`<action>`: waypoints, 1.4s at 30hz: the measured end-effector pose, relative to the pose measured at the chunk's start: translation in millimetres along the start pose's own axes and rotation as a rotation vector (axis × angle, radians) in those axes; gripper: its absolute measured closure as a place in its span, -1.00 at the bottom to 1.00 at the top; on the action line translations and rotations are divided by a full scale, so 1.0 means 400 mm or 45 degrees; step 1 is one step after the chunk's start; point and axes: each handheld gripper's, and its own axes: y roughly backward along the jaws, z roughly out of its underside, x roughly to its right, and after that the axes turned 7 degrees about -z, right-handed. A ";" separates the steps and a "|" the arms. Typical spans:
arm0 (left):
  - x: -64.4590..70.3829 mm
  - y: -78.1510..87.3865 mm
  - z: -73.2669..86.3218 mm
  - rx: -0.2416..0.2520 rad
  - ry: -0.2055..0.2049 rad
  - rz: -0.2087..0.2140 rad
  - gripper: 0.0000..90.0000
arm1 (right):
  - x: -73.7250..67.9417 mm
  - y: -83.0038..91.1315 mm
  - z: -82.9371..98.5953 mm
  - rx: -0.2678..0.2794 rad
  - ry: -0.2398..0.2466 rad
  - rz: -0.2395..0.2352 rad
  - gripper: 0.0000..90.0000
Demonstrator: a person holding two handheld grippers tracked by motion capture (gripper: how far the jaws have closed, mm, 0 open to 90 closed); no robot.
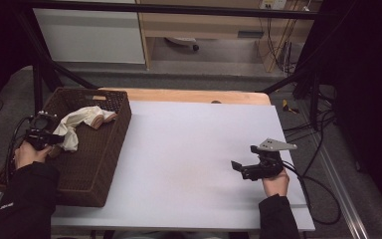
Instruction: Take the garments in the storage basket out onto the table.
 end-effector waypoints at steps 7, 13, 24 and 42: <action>0.025 0.052 0.004 0.019 -0.013 0.088 0.84 | 0.001 -0.001 0.000 0.001 -0.002 -0.003 -0.93; 0.079 0.101 0.013 0.079 -0.053 0.156 0.84 | 0.000 0.003 -0.001 0.007 -0.004 -0.002 -0.93; 0.142 0.099 0.029 0.066 -0.115 0.211 0.72 | -0.001 -0.003 0.001 0.000 -0.003 -0.011 -0.93; 0.134 0.187 -0.091 0.192 -0.110 0.156 -0.88 | -0.001 -0.003 0.001 -0.001 -0.003 -0.005 -0.93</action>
